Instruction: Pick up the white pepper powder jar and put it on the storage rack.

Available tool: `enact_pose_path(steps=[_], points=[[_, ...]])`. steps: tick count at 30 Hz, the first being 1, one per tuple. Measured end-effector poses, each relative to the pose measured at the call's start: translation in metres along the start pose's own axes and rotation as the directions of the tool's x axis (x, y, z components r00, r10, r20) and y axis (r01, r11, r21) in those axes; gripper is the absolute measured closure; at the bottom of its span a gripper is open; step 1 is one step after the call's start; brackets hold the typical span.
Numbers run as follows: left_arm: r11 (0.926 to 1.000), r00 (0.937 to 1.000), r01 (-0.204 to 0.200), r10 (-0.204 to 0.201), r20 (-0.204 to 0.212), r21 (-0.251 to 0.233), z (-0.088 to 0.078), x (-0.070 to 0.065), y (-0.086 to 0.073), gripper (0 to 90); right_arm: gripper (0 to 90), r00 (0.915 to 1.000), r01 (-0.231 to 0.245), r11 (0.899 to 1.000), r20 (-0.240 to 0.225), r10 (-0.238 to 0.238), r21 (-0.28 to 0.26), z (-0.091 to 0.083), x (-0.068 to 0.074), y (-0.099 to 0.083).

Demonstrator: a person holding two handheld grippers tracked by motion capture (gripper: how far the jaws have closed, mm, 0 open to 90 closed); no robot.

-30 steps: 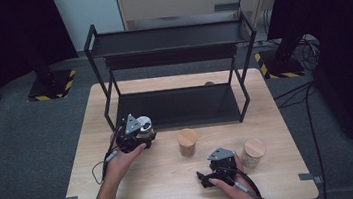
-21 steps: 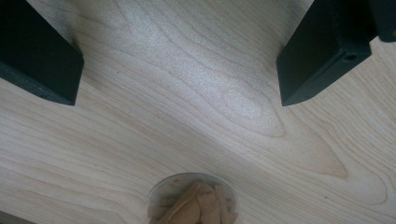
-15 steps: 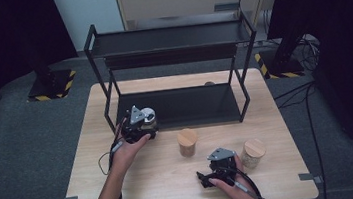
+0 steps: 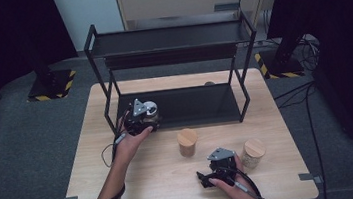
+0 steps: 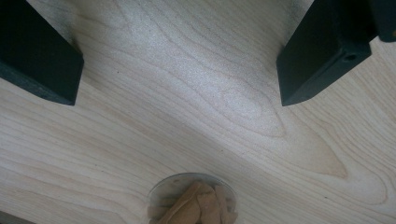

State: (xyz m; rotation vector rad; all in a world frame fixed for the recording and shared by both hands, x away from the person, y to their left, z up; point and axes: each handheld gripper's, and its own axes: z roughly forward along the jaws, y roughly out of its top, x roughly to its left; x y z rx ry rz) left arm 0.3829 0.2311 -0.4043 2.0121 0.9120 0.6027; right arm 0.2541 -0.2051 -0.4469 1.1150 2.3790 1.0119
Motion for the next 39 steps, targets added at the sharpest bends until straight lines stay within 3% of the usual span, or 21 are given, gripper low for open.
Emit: enact_pose_path(steps=[17, 31, 39], points=[[0.9994, 0.9996, 0.021, -0.021, -0.022, 0.027, 0.021, 0.007, 0.002, 29.0, 0.7, 1.0000, 0.000, 1.000, 0.000, 0.000, 0.000, 0.000, 0.000, 0.000], [0.9988, 0.9992, 0.038, -0.037, -0.015, 0.031, 0.037, 0.012, 0.001, 29.1, 0.7, 1.0000, 0.005, 1.000, 0.000, -0.005, -0.001, 0.000, 0.000, 0.000], [0.9975, 0.9976, 0.067, -0.067, -0.018, 0.022, 0.041, 0.016, -0.004, 29.0, 0.7, 1.0000, 0.005, 1.000, 0.000, -0.005, 0.000, 0.000, 0.000, 0.000]])
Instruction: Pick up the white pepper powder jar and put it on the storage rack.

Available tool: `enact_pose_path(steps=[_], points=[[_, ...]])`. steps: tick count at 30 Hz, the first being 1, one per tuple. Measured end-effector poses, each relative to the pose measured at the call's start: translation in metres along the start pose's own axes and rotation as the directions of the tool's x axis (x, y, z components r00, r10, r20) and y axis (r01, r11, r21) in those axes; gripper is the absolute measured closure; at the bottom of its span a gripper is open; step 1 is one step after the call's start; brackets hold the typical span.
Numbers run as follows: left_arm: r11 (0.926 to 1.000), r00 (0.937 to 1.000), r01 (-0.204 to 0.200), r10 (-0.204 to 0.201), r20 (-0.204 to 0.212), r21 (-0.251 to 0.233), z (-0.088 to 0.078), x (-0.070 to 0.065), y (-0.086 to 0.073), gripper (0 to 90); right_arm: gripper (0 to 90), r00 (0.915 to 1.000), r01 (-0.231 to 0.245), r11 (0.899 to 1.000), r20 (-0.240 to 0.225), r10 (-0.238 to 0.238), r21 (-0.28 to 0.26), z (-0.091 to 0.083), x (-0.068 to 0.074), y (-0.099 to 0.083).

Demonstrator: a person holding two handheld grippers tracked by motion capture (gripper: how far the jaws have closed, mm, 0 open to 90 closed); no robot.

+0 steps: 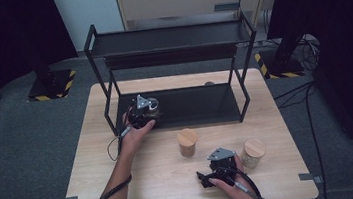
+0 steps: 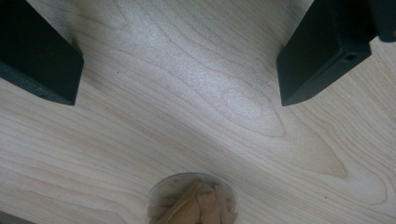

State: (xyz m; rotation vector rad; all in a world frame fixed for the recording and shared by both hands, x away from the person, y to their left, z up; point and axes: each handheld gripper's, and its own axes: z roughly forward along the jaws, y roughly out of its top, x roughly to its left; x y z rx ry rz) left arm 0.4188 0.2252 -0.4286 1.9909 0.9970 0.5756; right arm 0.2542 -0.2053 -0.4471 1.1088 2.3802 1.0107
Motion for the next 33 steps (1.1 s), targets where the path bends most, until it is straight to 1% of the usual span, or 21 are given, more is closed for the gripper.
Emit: enact_pose_path(steps=[2, 8, 12, 15, 18, 27, 29, 30, 33], points=[[1.0000, 1.0000, 0.000, 0.000, 0.000, 0.009, 0.001, 0.001, 0.001, 29.0, 0.7, 1.0000, 0.000, 1.000, 0.000, 0.000, 0.000, 0.000, 0.000, 0.000], [0.9999, 1.0000, 0.005, -0.005, -0.002, 0.015, 0.003, 0.003, -0.001, 29.0, 0.7, 1.0000, -0.004, 1.000, -0.001, 0.004, 0.001, 0.000, 0.000, 0.000], [0.9996, 0.9997, 0.023, -0.024, 0.004, 0.014, 0.003, 0.006, -0.002, 29.0, 0.7, 1.0000, -0.004, 1.000, -0.001, 0.004, 0.001, 0.000, 0.000, 0.000], [0.9988, 0.9988, 0.048, -0.048, 0.011, 0.009, 0.004, 0.009, -0.004, 28.9, 0.7, 1.0000, -0.004, 1.000, -0.001, 0.004, 0.001, 0.000, 0.000, 0.000], [0.9980, 0.9979, 0.062, -0.063, 0.015, 0.004, 0.004, 0.010, -0.006, 28.9, 0.7, 1.0000, -0.003, 1.000, -0.001, 0.003, 0.001, 0.000, 0.000, 0.000], [0.9978, 0.9976, 0.067, -0.067, 0.018, 0.002, 0.004, 0.010, -0.007, 28.8, 0.7, 1.0000, -0.003, 1.000, 0.000, 0.003, 0.001, 0.000, 0.000, 0.000], [0.9976, 0.9975, 0.069, -0.069, 0.012, 0.007, 0.004, 0.009, -0.005, 28.7, 0.7, 1.0000, -0.005, 1.000, 0.000, 0.005, 0.000, 0.000, 0.000, 0.000], [0.9975, 0.9975, 0.070, -0.070, 0.005, 0.008, 0.003, 0.008, -0.005, 27.1, 0.7, 1.0000, -0.005, 1.000, 0.000, 0.005, 0.000, 0.000, 0.000, 0.000], [0.9968, 0.9968, 0.079, -0.079, -0.014, 0.006, 0.000, 0.006, -0.005, 17.1, 0.7, 1.0000, -0.003, 1.000, -0.001, 0.003, 0.001, 0.000, 0.000, 0.000]])
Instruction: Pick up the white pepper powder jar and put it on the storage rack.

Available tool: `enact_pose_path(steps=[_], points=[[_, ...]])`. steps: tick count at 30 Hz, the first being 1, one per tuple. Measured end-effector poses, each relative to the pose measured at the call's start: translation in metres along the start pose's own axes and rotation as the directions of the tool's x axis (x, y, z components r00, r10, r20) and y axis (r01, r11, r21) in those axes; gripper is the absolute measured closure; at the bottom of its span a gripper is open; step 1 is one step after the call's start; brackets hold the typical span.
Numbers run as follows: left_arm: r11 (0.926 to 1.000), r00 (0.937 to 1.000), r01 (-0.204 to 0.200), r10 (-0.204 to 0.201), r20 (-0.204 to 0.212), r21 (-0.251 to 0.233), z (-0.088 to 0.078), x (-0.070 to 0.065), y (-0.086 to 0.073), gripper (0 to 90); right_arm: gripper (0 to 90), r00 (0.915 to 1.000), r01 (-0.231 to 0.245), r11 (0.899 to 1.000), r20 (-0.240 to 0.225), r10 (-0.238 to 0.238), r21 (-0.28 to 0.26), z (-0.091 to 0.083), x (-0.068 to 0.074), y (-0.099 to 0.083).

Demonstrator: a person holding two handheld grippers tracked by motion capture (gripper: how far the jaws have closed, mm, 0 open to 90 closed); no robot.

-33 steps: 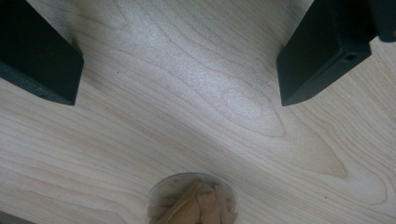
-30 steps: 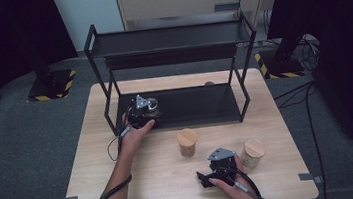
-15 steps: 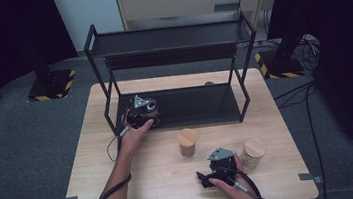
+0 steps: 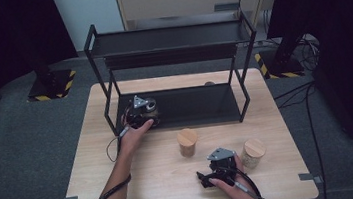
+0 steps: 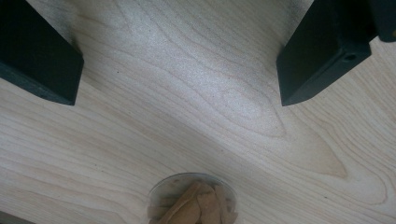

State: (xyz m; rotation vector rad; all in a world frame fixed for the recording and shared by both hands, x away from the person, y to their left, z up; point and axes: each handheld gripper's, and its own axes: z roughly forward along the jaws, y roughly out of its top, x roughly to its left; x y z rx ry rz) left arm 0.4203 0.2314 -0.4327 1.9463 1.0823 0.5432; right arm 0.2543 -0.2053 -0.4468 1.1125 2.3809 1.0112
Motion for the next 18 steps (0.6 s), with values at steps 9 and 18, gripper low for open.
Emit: enact_pose_path(steps=[9, 18], points=[[0.9999, 0.9998, -0.009, 0.009, -0.017, -0.010, -0.012, -0.007, -0.001, 10.8, 0.7, 1.0000, -0.002, 1.000, 0.000, 0.002, -0.001, 0.000, 0.000, 0.000], [0.9994, 0.9994, -0.027, 0.026, -0.023, -0.024, -0.025, -0.013, -0.005, 9.1, 0.7, 1.0000, -0.002, 1.000, 0.000, 0.002, 0.000, 0.000, 0.000, 0.000]])
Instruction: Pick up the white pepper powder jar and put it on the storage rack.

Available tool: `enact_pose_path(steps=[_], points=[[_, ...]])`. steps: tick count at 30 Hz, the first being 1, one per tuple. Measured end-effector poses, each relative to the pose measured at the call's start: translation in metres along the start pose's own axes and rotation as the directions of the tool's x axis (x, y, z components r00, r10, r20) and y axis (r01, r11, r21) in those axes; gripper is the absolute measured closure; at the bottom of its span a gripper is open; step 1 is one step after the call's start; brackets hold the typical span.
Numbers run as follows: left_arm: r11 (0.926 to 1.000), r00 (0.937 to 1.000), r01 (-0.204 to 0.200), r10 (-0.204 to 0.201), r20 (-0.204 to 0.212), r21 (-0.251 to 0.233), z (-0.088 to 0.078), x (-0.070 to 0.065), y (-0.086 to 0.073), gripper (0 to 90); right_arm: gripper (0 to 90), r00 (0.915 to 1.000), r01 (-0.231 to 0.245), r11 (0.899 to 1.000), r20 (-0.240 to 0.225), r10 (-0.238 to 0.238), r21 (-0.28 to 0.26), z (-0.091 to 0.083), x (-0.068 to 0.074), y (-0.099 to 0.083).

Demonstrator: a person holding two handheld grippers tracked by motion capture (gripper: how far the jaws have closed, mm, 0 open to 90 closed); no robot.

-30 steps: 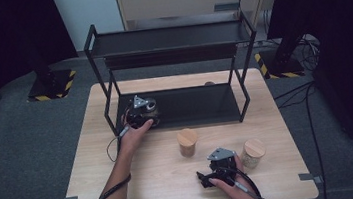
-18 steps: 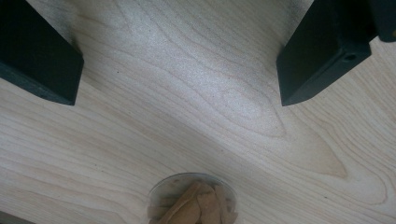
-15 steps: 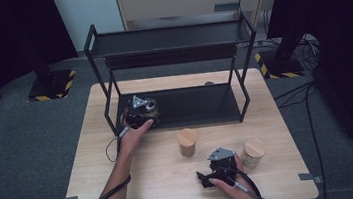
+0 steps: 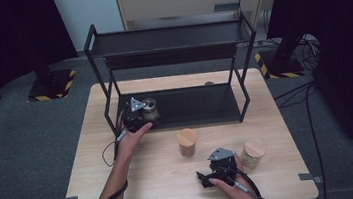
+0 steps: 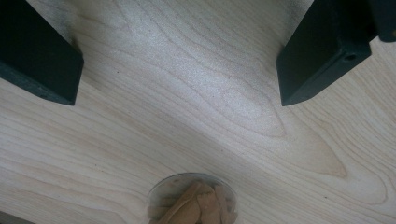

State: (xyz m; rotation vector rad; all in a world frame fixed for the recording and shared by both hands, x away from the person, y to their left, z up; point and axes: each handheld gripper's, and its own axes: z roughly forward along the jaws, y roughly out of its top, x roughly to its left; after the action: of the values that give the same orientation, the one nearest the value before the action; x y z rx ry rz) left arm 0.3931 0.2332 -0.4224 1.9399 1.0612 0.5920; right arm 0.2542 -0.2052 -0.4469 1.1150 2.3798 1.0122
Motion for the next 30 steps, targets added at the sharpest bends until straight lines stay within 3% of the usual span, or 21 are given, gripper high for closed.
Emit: enact_pose_path(steps=[5, 8, 14, 30], points=[[0.9999, 1.0000, 0.005, -0.005, -0.004, -0.013, -0.010, -0.003, -0.004, 8.9, 0.7, 1.0000, 0.000, 1.000, 0.000, 0.000, 0.000, 0.000, 0.000, 0.000], [0.9998, 0.9998, -0.014, 0.014, -0.012, -0.012, -0.015, -0.006, -0.004, 8.9, 0.7, 1.0000, 0.000, 1.000, 0.000, 0.000, 0.000, 0.000, 0.000, 0.000], [0.9995, 0.9998, 0.009, -0.010, -0.016, -0.029, -0.026, -0.008, -0.009, 8.9, 0.7, 1.0000, 0.000, 1.000, 0.000, 0.000, 0.000, 0.000, 0.000, 0.000], [0.9995, 0.9998, -0.019, 0.019, -0.003, -0.026, -0.040, -0.022, -0.019, 8.9, 0.6, 1.0000, 0.000, 1.000, -0.001, 0.000, 0.001, 0.000, 0.000, 0.000]])
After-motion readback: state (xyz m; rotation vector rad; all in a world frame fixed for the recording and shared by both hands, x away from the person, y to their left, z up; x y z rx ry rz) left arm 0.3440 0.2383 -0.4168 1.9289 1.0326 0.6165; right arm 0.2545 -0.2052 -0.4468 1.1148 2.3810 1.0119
